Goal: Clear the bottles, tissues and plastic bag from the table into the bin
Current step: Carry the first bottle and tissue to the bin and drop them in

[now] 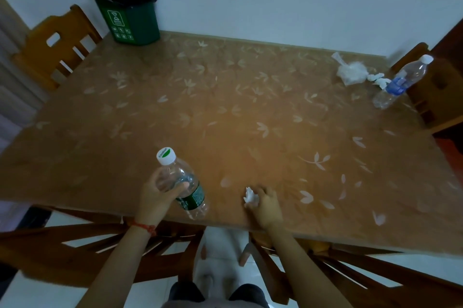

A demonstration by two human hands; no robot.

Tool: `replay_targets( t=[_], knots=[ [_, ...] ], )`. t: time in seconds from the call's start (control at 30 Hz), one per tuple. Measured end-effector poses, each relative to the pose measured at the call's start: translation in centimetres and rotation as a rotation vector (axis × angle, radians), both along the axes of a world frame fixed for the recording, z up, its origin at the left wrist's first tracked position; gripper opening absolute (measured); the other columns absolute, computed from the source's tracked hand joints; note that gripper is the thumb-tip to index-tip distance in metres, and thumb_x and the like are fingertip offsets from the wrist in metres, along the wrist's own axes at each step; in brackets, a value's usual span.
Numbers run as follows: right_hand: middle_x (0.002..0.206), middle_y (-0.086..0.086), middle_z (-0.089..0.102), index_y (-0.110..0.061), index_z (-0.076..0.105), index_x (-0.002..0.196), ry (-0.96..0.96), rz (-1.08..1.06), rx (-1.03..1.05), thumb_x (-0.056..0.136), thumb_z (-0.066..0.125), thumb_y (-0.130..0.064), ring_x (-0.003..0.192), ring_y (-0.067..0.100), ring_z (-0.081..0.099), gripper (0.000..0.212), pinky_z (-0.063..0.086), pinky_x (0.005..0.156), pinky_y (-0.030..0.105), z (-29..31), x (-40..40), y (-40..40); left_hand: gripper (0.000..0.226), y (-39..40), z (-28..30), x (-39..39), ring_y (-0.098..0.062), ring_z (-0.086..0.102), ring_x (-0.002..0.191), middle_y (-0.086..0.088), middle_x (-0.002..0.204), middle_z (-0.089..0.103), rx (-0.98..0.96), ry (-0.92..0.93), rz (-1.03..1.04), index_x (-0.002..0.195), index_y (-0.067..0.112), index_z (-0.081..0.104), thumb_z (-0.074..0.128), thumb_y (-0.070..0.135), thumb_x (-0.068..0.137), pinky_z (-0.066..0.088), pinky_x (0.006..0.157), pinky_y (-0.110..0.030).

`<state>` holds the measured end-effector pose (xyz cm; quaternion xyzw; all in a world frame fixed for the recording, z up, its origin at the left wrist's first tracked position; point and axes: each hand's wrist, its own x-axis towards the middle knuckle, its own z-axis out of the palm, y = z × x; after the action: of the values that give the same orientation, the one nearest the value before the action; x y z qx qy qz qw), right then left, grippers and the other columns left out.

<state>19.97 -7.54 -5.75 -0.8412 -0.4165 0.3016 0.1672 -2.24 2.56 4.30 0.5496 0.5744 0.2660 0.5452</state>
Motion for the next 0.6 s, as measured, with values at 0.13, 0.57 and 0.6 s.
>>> replay_targets(
  t=[0.13,0.57,0.6],
  knots=[
    [0.138,0.013,0.040,-0.009,0.048,0.130,-0.057,0.065,-0.013,0.090,0.052,-0.021,0.125,0.029,0.036,0.042,0.034,0.101,0.036,-0.6,-0.3,0.0,0.046,0.0,-0.9,-0.7,-0.008,0.054,0.096,0.014,0.099,0.059,0.036,0.002,0.015,0.109,0.023,0.055,0.075,0.011,0.070,0.040,0.069,-0.017],
    [0.034,-0.013,0.045,-0.022,0.046,0.042,0.288,-0.313,0.289,0.076,0.067,-0.006,0.039,0.001,0.042,0.043,0.031,0.044,0.012,1.6,0.3,0.7,0.044,-0.7,-0.5,-0.4,-0.008,0.055,0.095,0.012,0.098,0.062,0.072,-0.071,0.048,0.110,0.021,0.055,0.074,0.013,0.071,0.042,0.071,-0.021],
    [0.033,-0.012,0.042,-0.022,0.044,0.041,0.318,-0.330,0.312,0.075,0.067,-0.006,0.038,0.001,0.040,0.044,0.030,0.043,0.013,2.0,0.3,0.9,0.044,-0.9,-0.4,-0.5,-0.009,0.055,0.096,0.011,0.099,0.062,0.077,-0.074,0.055,0.110,0.020,0.056,0.074,0.013,0.071,0.042,0.072,-0.023]
  ],
)
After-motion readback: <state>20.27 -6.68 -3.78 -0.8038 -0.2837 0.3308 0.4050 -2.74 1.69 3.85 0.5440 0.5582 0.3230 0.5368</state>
